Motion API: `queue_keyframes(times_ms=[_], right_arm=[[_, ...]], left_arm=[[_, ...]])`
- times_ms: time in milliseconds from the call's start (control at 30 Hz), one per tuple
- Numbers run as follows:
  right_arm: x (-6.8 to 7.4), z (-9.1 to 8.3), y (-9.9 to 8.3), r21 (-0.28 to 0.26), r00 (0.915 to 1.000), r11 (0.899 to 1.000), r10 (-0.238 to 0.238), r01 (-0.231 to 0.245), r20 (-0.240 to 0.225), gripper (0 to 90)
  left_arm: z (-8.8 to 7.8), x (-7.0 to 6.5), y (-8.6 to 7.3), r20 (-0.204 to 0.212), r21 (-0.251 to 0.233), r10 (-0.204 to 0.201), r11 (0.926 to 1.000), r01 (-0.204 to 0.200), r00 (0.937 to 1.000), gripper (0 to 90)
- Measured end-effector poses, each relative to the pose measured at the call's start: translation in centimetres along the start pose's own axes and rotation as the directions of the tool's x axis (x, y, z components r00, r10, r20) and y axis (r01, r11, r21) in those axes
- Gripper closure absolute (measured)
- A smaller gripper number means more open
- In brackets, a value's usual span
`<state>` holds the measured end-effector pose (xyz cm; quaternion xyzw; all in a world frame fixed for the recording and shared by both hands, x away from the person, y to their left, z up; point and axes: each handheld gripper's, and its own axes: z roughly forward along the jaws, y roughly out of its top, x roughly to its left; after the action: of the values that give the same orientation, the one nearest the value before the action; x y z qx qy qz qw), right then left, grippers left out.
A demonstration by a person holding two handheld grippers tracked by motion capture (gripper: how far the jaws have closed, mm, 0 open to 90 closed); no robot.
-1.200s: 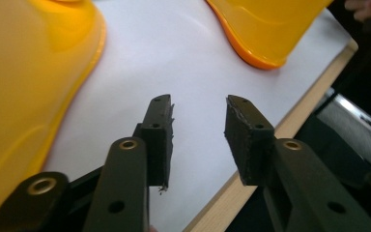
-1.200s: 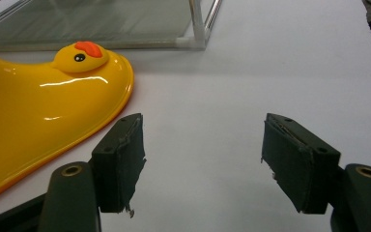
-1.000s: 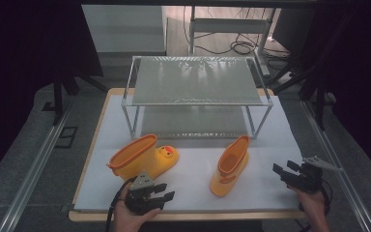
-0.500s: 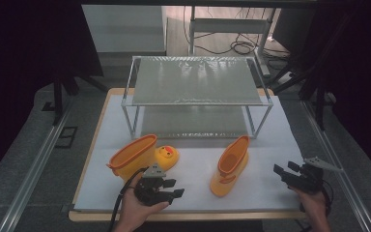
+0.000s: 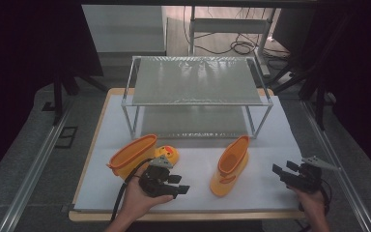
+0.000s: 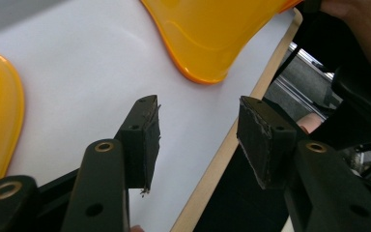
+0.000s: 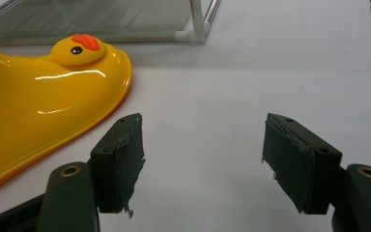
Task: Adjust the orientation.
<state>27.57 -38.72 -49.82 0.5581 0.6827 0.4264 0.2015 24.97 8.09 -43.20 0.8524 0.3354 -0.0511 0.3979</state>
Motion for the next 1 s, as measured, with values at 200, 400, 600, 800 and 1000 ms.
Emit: queue_keyframes(times_ms=[200, 400, 600, 800, 1000], right_arm=[[-0.2, -0.2, 0.1, -0.011, 1.0, 1.0, 0.005, -0.005, 0.003, 30.7], [-0.2, -0.1, 0.0, -0.007, 1.0, 1.0, 0.002, -0.002, 0.002, 30.7], [-0.3, -0.2, 0.0, -0.007, 1.0, 1.0, 0.004, -0.004, 0.002, 30.7], [-0.3, -0.2, 0.1, -0.007, 1.0, 1.0, 0.003, -0.003, 0.001, 30.7], [-0.3, -0.3, 0.1, -0.002, 1.0, 1.0, 0.003, -0.003, -0.001, 30.7]], left_arm=[[-0.1, 0.0, 1.4, 0.033, 0.014, 0.0, 0.9999, -0.001, 0.9994, 50.0], [-0.1, -0.2, 2.8, 0.084, 0.018, -0.001, 0.9998, -0.001, 0.9964, 49.9], [-0.6, -0.6, 4.7, 0.109, -0.006, 0.002, 1.0, -0.002, 0.994, 50.0], [-1.1, -1.5, 7.3, 0.139, -0.008, 0.009, 0.9999, -0.008, 0.9902, 50.1], [-0.9, -1.9, 9.2, 0.156, 0.005, 0.003, 1.0, -0.003, 0.9878, 50.2]])
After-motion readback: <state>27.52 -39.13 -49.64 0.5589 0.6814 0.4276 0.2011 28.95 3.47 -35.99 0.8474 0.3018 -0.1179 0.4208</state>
